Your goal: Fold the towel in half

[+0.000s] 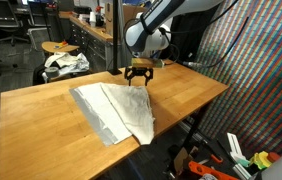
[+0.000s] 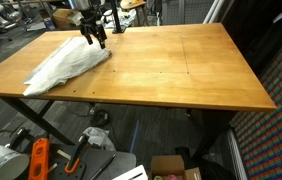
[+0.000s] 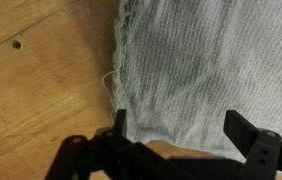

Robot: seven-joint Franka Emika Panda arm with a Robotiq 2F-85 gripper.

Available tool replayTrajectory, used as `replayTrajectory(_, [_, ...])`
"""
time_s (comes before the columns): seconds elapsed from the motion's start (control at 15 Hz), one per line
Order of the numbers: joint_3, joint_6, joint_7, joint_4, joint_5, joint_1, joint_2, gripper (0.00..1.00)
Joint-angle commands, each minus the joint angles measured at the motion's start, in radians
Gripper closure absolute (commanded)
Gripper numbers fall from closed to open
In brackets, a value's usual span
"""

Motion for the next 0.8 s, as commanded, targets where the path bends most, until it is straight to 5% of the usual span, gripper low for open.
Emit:
replayTrajectory(0.0, [-0.024, -0.055, -0.048, 0.087, 0.016, -0.001, 0.058, 0.0])
replayTrajectory(0.53, [-0.026, -0.103, -0.079, 0.161, 0.029, -0.014, 0.137, 0.01])
replayTrajectory(0.6, [-0.027, -0.102, -0.079, 0.166, 0.029, -0.014, 0.145, 0.25])
replayTrajectory(0.73, [-0.023, -0.113, -0.094, 0.18, 0.035, -0.021, 0.158, 0.3])
